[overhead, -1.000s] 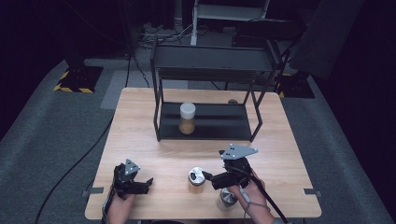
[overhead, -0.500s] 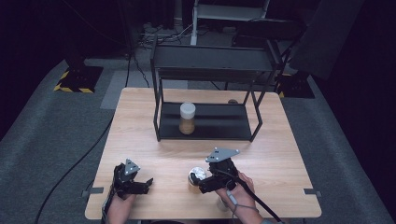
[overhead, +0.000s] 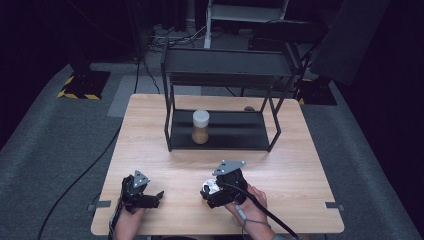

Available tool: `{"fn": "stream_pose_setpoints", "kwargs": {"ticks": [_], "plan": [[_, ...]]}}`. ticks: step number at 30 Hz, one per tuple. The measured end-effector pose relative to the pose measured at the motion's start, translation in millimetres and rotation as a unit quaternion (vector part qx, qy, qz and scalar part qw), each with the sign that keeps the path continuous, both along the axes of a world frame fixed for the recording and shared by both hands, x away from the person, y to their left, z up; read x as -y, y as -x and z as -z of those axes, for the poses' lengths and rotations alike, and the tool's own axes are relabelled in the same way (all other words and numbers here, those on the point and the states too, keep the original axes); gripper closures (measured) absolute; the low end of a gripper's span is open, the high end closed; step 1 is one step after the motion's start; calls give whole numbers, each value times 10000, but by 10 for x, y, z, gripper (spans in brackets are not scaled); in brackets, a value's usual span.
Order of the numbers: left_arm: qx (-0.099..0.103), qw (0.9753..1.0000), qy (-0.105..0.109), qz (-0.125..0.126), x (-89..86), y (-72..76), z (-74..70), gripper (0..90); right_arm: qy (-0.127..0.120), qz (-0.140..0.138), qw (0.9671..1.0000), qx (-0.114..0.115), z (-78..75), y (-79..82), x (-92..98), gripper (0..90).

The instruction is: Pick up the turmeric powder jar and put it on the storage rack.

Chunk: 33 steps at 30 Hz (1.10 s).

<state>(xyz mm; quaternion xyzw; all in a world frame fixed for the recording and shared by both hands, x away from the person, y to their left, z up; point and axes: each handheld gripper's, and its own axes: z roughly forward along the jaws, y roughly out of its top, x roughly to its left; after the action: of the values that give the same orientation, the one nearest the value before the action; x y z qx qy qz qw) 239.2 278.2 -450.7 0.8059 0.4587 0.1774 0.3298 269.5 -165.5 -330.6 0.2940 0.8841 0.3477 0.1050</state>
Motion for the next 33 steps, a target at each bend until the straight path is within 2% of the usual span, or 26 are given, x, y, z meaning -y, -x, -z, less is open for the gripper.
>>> {"fn": "stream_pose_setpoints", "kwargs": {"ticks": [10, 17, 33], "plan": [[0, 10000, 2, 14, -5, -3, 0, 29, 266, 6, 9994, -242, 3, -99, -113, 107], [-2, 10000, 1, 26, -9, -5, 0, 29, 359, 3, 9989, -302, 16, -149, -174, 114], [-5, 10000, 1, 42, -14, -10, -1, 29, 735, -72, 9956, -568, 53, -264, -346, 180]]}}
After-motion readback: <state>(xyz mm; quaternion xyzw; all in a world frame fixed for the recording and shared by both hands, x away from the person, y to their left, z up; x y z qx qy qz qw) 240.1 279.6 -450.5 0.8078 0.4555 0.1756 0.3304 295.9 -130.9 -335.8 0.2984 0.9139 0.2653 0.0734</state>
